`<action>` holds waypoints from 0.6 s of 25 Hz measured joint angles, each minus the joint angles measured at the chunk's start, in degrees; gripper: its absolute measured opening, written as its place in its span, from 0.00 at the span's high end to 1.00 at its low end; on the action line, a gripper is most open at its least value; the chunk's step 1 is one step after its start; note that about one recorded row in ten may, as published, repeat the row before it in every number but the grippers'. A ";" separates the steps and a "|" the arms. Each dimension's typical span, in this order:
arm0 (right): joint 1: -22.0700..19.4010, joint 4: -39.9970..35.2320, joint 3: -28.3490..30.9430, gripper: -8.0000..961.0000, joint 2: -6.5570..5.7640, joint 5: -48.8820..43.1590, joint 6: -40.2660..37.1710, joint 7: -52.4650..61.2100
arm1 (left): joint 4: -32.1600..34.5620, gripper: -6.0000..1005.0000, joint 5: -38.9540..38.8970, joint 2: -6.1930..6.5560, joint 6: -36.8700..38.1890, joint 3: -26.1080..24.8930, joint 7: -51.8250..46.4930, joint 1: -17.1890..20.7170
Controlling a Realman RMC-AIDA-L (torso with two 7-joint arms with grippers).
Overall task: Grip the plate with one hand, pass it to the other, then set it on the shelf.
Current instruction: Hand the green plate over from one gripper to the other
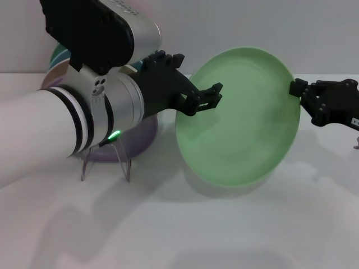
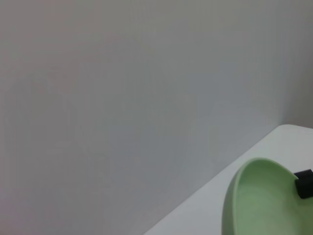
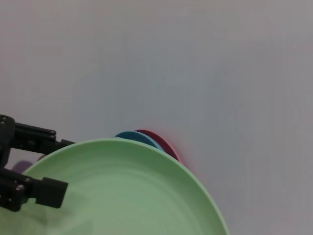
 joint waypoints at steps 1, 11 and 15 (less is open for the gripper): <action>-0.02 -0.01 0.00 0.99 0.00 0.08 0.18 0.00 | 0.00 0.19 0.00 0.00 0.00 0.00 0.00 0.00; -0.60 -0.24 -0.01 0.99 0.02 0.91 1.27 0.00 | -1.19 0.32 0.00 0.13 1.41 0.72 4.91 1.83; -0.82 -0.30 0.22 0.99 0.05 1.36 2.37 0.00 | -1.42 0.56 -0.09 0.15 1.05 1.12 6.36 1.61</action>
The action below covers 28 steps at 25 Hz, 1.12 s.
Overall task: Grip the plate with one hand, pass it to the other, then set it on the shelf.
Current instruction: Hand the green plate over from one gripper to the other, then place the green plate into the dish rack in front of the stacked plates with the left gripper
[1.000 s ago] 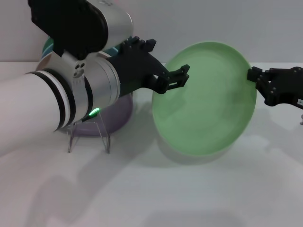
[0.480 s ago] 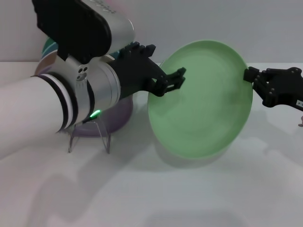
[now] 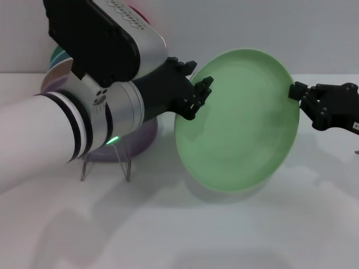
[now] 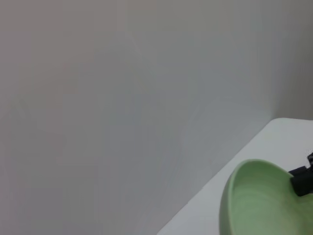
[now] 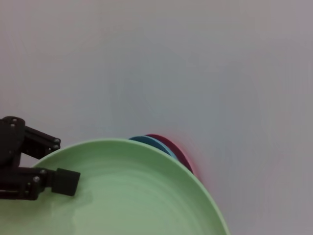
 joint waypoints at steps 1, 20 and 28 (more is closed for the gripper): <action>-0.03 0.00 0.00 0.99 0.01 0.04 0.18 0.00 | -0.11 0.68 -0.02 -0.05 0.04 0.18 0.57 0.03; -2.93 -23.91 15.07 0.78 0.17 24.64 21.12 -12.52 | -1.67 0.93 0.39 0.07 13.08 2.59 9.83 4.81; -2.94 -35.26 27.85 0.42 0.55 29.22 29.52 -16.97 | 9.77 0.93 3.30 0.86 68.64 15.02 35.68 13.57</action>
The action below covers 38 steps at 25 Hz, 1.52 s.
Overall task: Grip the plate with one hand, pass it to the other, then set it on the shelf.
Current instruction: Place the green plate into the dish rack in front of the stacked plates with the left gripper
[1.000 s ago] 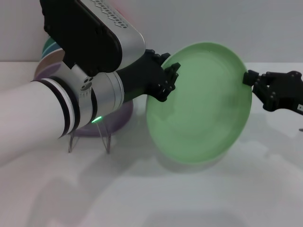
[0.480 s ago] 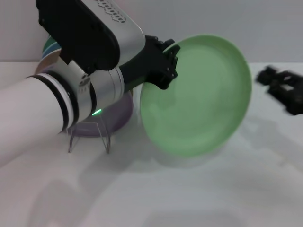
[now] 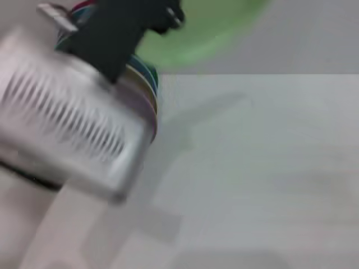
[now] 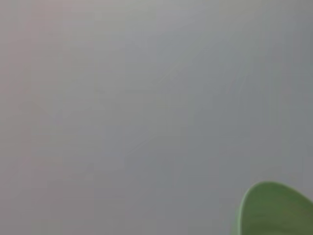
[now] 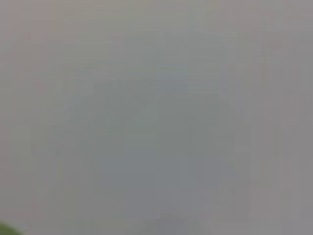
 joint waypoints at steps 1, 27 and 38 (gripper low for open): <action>0.22 -0.54 -0.14 0.37 -0.06 -0.18 -0.13 -0.03 | 2.60 0.93 1.51 0.45 7.30 0.57 -0.32 0.00; 3.80 -2.06 -0.42 0.37 -0.61 -4.45 1.40 -1.18 | 91.70 0.93 8.20 7.91 77.21 -6.77 -48.80 -27.58; 4.10 -3.33 -1.60 0.37 -0.53 -4.50 4.10 -4.27 | 93.71 0.93 8.18 9.66 77.15 -2.54 -46.64 -30.38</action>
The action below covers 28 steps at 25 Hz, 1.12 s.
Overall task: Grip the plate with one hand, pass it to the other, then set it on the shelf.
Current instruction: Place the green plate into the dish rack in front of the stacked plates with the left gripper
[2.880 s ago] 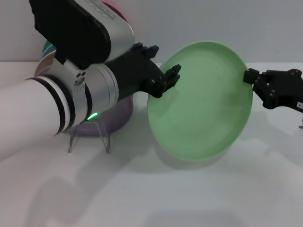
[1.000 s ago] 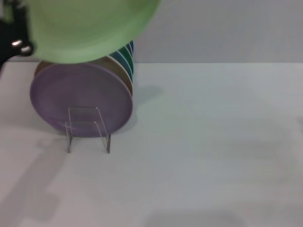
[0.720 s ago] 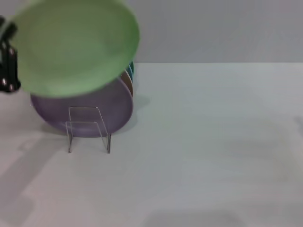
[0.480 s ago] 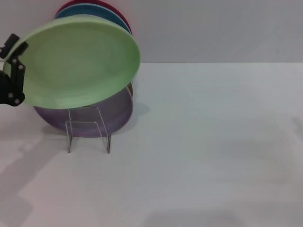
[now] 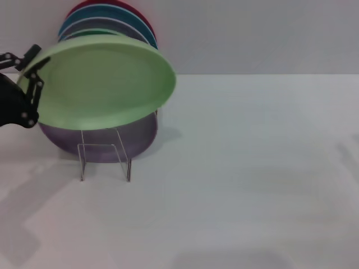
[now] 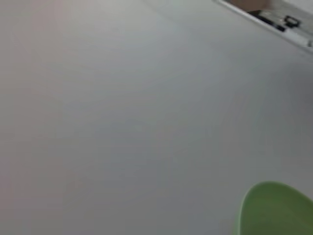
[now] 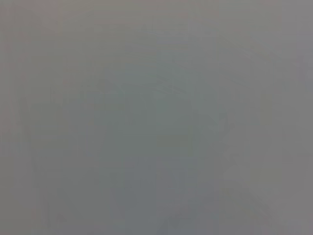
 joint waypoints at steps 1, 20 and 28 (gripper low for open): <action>-0.09 -0.03 -0.01 0.37 0.04 0.00 0.52 -0.07 | 0.53 0.93 0.00 0.47 -0.07 1.24 0.21 -0.65; 0.09 -0.19 -1.38 0.37 0.10 0.06 1.63 -2.06 | 3.66 0.93 0.00 0.43 -2.02 3.88 3.02 -1.59; 0.36 -0.16 -1.35 0.37 0.02 0.03 1.67 -2.05 | 3.92 0.93 -0.02 -0.22 -4.86 4.15 4.97 -1.46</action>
